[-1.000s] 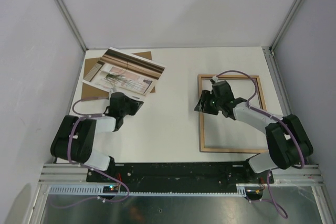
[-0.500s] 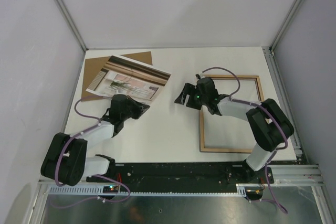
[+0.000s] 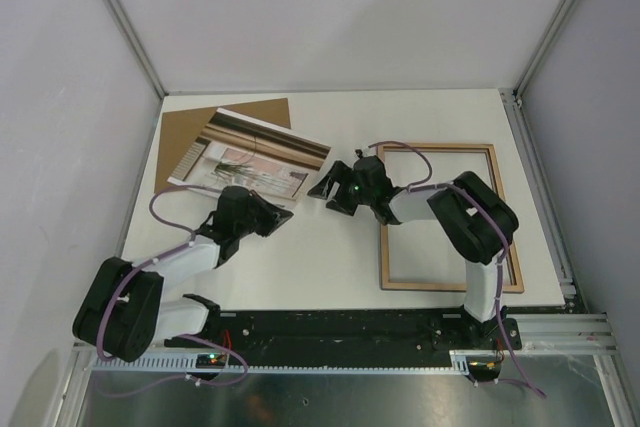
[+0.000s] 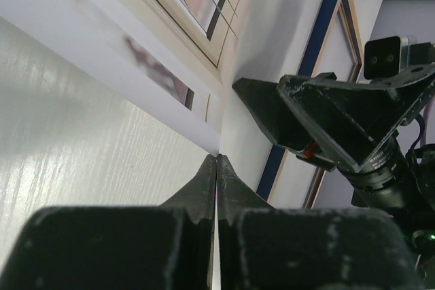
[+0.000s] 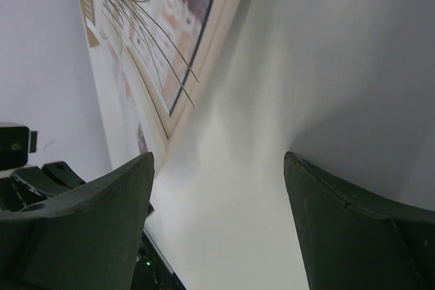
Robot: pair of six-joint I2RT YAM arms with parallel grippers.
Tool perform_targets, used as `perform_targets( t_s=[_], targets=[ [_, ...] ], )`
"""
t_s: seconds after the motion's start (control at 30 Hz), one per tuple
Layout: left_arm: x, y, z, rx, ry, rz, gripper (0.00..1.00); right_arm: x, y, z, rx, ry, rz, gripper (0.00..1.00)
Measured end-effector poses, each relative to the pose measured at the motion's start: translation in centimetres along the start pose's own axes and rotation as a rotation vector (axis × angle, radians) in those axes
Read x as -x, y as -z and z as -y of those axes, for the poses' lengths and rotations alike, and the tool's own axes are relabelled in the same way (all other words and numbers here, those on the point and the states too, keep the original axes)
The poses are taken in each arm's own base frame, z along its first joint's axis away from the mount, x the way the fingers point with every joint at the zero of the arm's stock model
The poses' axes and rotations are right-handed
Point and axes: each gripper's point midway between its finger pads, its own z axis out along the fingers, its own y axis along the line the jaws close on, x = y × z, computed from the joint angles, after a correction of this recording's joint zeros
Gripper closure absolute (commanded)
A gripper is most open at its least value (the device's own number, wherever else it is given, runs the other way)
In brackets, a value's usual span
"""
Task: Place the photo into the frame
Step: Move the photo to the backboard.
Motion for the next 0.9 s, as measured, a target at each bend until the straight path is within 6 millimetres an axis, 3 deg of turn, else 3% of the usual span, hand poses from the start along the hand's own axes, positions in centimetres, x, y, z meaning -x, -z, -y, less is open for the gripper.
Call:
perform_targets(
  t_s=[0.3,0.43,0.57,0.77,0.9],
  targets=[
    [-0.4,0.5,0.4,-0.020,-0.004,-0.017,1.00,0.2,-2.6,-1.4,0.074,-0.080,0.015,0.25],
    [-0.5,0.8,0.6,-0.032,-0.006,-0.019,1.00,0.4,-3.8,-1.9,0.097,-0.112,0.016,0.36],
    [-1.0,1.3,0.4,-0.038,-0.001,-0.034,1.00,0.5,-5.0,-1.9,0.103,-0.148,0.015,0.53],
    [-1.6,1.9,0.0,-0.037,0.016,-0.052,0.51,0.2,-5.9,-1.0,0.085,-0.211,0.005,0.86],
    [-1.4,2.8,0.5,-0.062,0.029,-0.044,0.34,0.4,-5.9,-0.7,0.076,-0.258,0.005,0.98]
  ],
)
